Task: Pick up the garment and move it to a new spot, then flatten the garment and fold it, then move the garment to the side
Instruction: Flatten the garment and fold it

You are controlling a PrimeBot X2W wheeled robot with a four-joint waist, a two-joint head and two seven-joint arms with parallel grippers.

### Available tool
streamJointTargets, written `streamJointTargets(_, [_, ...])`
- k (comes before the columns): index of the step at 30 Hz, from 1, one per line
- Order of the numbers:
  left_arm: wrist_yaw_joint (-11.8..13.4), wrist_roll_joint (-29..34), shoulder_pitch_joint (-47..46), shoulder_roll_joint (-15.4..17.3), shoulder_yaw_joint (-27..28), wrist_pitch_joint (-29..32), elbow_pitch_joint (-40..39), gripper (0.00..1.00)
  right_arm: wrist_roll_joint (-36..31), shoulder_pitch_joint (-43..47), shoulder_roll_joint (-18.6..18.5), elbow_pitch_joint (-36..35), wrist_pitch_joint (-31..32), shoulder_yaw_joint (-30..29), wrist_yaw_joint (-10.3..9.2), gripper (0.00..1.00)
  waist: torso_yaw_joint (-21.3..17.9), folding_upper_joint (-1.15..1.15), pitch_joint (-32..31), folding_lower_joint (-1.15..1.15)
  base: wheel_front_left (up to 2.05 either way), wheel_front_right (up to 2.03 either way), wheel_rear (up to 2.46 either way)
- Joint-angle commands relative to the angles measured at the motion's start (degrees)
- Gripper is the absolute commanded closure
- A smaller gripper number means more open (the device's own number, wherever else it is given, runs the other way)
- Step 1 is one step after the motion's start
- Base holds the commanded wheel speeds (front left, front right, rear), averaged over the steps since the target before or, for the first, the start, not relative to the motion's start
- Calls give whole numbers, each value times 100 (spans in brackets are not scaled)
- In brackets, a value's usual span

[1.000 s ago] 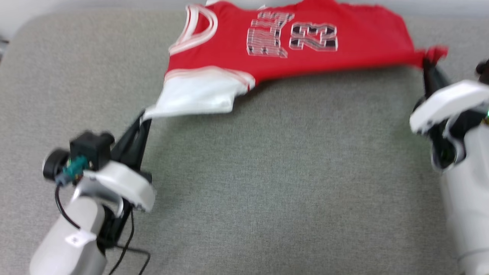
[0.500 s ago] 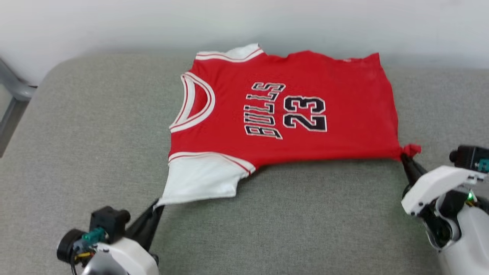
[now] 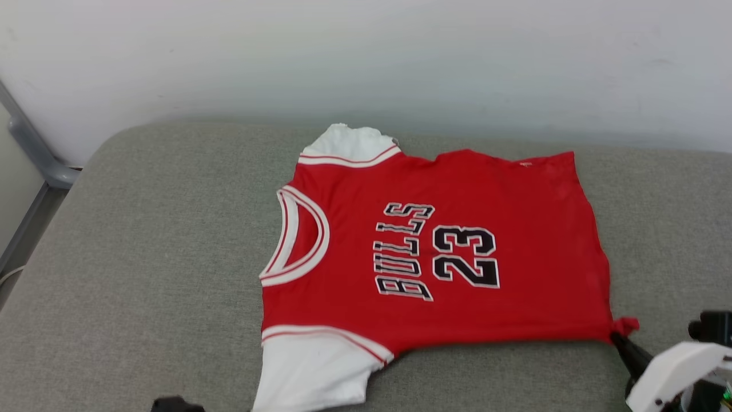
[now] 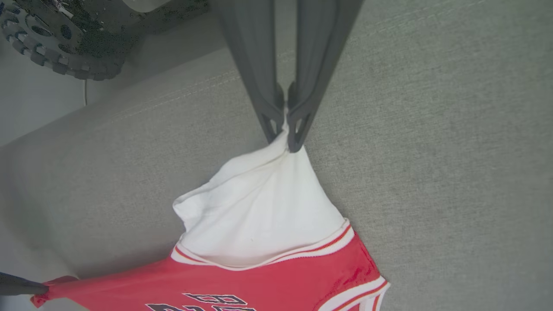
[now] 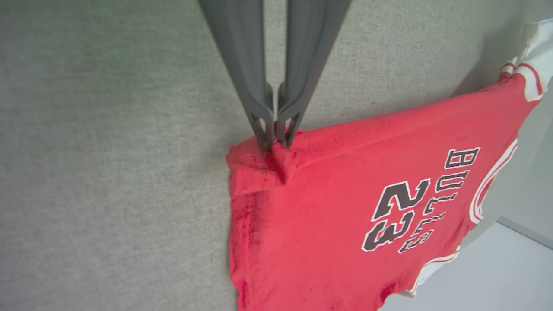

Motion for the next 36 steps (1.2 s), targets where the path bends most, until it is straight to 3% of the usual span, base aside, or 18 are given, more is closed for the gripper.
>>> streamJointTargets(1, [-10, -76, 171, 63, -28, 72, -71, 100, 44, 238, -57, -170, 113, -56, -7, 100, 11, -1, -27, 1, 0, 0, 0])
streamJointTargets(7, [-61, -255, 606, 277, -116, 270, -323, 100, 281, 1190, -105, -1148, 842, -238, -7, 100, 36, -1, -20, 1, 0, 0, 0])
streamJointTargets(12, [89, -112, 334, 239, 178, -164, -455, 100, 387, 1620, 84, -2090, 1240, -571, -6, 100, -20, -1, 92, 1, 0, 0, 0])
streamJointTargets(15, [110, 5, 121, 220, 270, -314, -428, 100, 342, 1522, 137, -2288, 1368, -612, -6, 100, -64, -1, 135, 1, 0, 0, 0])
streamJointTargets(27, [-26, 202, -1081, 218, 550, -518, -237, 100, 150, 679, 234, -2545, 1849, -699, -6, 100, -204, -1, 681, 1, 0, 0, 0])
streamJointTargets(36, [-351, 372, -2252, 237, 487, -283, 299, 100, -199, -316, 90, -2207, 2137, -483, -6, 100, -278, -1, 1303, 1, 0, 0, 0])
